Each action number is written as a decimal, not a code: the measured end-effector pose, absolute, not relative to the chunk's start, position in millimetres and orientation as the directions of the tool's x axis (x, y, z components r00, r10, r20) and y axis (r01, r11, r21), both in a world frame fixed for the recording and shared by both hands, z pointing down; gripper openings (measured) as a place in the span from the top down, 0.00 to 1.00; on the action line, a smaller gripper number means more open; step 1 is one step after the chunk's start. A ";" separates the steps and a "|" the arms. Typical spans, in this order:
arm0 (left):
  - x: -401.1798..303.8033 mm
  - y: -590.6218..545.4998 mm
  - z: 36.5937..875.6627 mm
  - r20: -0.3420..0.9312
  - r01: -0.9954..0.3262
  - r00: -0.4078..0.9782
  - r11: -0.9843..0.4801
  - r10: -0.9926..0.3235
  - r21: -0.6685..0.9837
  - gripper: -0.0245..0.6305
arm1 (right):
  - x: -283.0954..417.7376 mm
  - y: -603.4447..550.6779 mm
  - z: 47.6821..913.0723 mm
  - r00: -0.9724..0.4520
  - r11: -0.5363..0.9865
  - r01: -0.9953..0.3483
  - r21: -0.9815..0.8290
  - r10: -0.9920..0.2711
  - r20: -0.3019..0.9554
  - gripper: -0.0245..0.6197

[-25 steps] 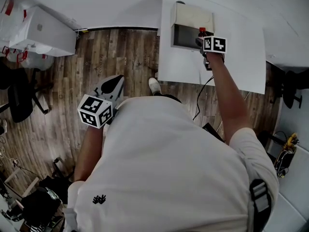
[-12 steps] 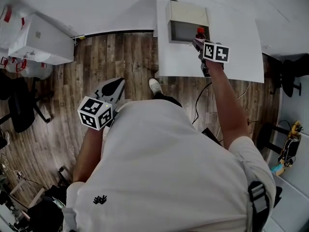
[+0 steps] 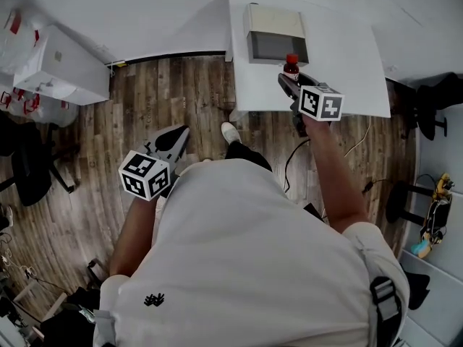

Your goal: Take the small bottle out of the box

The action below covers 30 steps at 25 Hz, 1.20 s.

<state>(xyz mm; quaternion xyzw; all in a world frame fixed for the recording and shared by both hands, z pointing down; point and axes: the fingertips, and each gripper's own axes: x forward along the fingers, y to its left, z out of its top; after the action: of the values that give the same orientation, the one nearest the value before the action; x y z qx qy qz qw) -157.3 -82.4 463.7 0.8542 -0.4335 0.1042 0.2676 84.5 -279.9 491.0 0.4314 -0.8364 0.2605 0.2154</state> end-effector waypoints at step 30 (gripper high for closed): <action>-126.2 -48.0 461.9 0.399 -0.757 0.653 -0.548 -0.643 0.355 0.95 | 80.0 -124.1 454.5 -0.642 0.533 -0.766 -0.360 -0.609 0.465 0.62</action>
<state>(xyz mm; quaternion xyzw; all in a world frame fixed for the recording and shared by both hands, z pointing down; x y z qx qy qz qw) -126.2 -48.0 461.9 0.8728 -0.4011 0.1114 0.2548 80.0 -124.1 454.5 0.3980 -0.8637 0.2741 0.1428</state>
